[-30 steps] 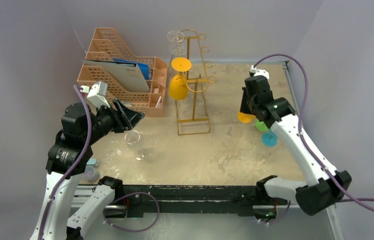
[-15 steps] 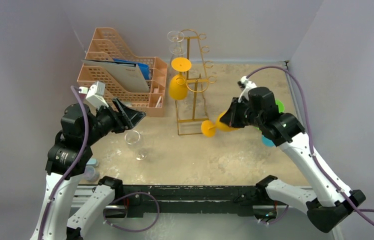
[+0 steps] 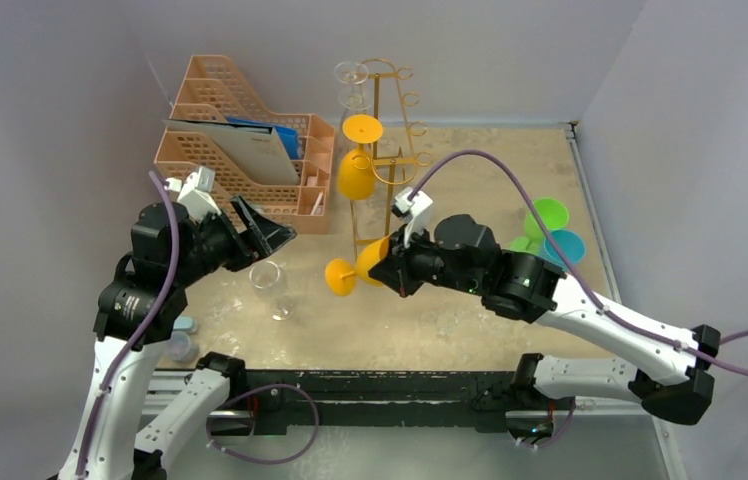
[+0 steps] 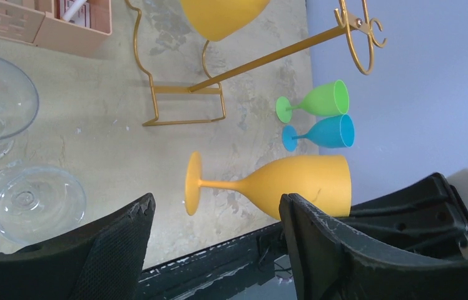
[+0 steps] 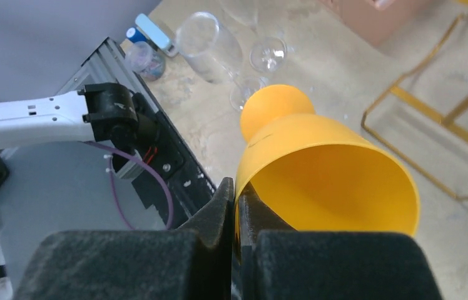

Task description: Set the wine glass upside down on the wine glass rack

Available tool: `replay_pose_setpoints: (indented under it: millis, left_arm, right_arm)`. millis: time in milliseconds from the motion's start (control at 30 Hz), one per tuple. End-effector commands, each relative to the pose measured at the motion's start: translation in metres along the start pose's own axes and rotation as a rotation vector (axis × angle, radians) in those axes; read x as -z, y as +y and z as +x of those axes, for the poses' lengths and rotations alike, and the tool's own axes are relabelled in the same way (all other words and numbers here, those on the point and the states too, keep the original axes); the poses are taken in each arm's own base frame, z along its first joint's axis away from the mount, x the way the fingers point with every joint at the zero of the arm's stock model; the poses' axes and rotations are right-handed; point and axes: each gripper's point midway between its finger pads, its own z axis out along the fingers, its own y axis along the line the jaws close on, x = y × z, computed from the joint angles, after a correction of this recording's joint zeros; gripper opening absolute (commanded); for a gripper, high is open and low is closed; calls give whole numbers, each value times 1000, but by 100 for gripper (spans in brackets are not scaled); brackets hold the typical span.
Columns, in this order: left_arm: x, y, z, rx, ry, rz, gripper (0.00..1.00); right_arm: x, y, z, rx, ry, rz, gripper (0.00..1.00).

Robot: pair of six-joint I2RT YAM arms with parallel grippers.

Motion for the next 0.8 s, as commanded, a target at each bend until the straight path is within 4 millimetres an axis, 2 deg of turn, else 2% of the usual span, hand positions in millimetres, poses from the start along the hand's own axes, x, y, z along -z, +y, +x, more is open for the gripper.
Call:
replay_pose_setpoints:
  millis: [0, 200, 333, 500, 667, 767]
  left_arm:
    - [18, -22, -8, 58, -35, 54, 71]
    - [33, -29, -17, 192, -132, 84, 72]
    - [44, -23, -23, 308, -211, 64, 72]
    - [46, -11, -24, 412, -276, 53, 71]
    - [41, 6, -24, 453, -308, -9, 64]
    - [38, 6, -26, 463, -303, -15, 54]
  right_arm:
    - [-5, 30, -63, 195, -245, 16, 0]
    - [-12, 69, -90, 356, -427, -30, 0]
    - [-21, 88, -91, 464, -508, -51, 0]
    - [-29, 108, -93, 559, -576, -59, 0]
    - [-28, 122, -94, 584, -630, -106, 0]
    - [-31, 128, -91, 594, -628, -132, 0]
